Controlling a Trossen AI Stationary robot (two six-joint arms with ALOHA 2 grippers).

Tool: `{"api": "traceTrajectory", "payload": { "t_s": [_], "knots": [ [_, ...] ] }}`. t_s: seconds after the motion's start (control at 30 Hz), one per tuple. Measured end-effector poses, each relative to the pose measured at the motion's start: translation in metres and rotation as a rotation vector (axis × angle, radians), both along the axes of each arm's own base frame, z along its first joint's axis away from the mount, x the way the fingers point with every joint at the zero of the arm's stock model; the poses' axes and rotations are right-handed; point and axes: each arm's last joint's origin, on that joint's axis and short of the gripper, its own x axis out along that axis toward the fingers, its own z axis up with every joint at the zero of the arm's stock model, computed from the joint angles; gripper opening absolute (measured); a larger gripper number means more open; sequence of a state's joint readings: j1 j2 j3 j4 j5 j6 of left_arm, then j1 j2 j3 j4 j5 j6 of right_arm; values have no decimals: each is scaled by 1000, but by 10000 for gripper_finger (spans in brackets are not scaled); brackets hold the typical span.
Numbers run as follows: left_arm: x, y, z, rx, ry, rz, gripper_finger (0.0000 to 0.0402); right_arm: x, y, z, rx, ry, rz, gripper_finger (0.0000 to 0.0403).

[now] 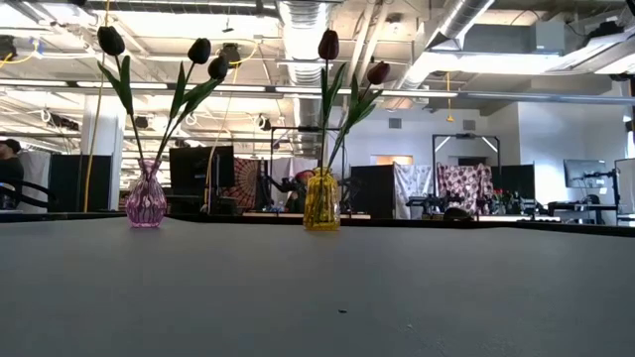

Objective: Sort flowers into vase by color
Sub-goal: Return to Home Position

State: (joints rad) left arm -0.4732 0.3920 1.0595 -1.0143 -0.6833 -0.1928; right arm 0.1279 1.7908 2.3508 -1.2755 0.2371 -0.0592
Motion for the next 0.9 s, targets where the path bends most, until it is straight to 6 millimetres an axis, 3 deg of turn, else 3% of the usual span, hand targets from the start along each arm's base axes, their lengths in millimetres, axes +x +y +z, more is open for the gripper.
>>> {"api": "traceTrajectory", "payload": {
  "t_s": [0.23, 0.4, 0.57, 0.9],
  "knots": [
    [13, -7, 2, 119, -76, -33, 219, -33, -8, 10, -46, -19, -5, 127],
    [31, -17, -14, 120, -101, -76, 219, -53, -18, -10, -47, -82, -27, 127],
    [44, -24, -25, 117, -156, -92, 219, -85, -26, -48, -36, -220, -50, 127],
    [64, -30, -54, 188, -167, -1, 219, -141, -48, -168, 6, -554, -166, 127]
  ]
}}
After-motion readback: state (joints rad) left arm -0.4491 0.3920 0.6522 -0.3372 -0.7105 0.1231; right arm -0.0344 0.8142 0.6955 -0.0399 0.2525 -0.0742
